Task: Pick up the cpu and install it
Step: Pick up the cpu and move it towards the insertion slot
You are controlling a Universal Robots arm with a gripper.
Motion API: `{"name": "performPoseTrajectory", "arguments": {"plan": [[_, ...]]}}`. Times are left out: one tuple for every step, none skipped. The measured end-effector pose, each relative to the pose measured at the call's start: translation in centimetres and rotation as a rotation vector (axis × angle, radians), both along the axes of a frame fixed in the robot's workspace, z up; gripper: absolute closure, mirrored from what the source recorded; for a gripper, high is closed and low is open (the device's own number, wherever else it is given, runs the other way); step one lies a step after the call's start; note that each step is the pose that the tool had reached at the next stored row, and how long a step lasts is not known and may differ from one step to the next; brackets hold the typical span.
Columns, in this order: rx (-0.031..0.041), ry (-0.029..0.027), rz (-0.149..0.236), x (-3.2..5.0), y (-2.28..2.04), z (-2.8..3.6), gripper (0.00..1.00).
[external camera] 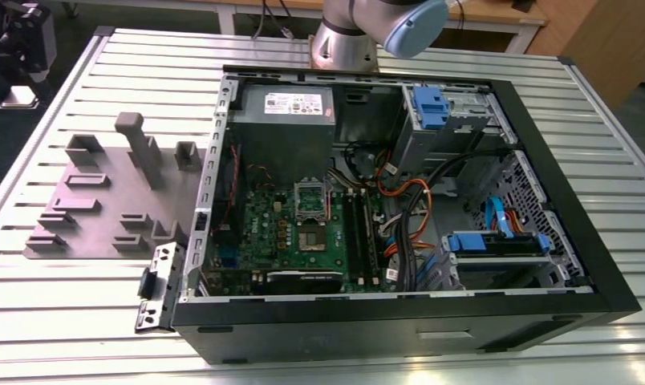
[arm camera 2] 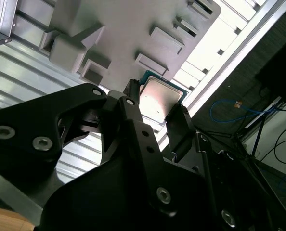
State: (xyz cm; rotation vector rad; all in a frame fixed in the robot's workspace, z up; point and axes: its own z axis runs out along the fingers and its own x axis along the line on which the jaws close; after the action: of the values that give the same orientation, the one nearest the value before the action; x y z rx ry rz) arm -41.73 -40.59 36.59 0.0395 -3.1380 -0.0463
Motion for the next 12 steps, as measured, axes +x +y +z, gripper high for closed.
{"name": "performPoseTrajectory", "arguments": {"plan": [[0.0001, -0.0001, 0.000, 0.05, 0.00, -0.01, 0.53], [0.0000, -0.0001, 0.000, 0.11, 0.00, -0.01, 0.53], [0.0000, -0.0001, 0.000, 0.18, 0.00, 0.00, 0.53], [0.0000, 0.0000, 0.000, 0.25, 0.00, 0.00, 0.53], [0.0000, -0.0001, 0.000, 0.32, 0.00, -0.01, 0.53], [0.0000, -0.0001, 0.000, 0.38, 0.00, -0.01, 0.53], [0.0001, 0.0000, 0.000, 0.49, 0.00, -0.01, 0.53], [0.0000, -0.0001, 0.000, 0.63, 0.00, -0.01, 0.53], [0.0001, -0.0001, 0.000, 0.72, 0.00, -0.01, 0.53], [0.0001, -0.0001, 0.000, 0.79, 0.00, -0.01, 0.53], [0.0001, -0.0001, 0.000, 0.86, 0.01, -0.01, 0.53], [0.0001, -0.0001, 0.000, 0.88, 0.01, -0.01, 0.53]]}}
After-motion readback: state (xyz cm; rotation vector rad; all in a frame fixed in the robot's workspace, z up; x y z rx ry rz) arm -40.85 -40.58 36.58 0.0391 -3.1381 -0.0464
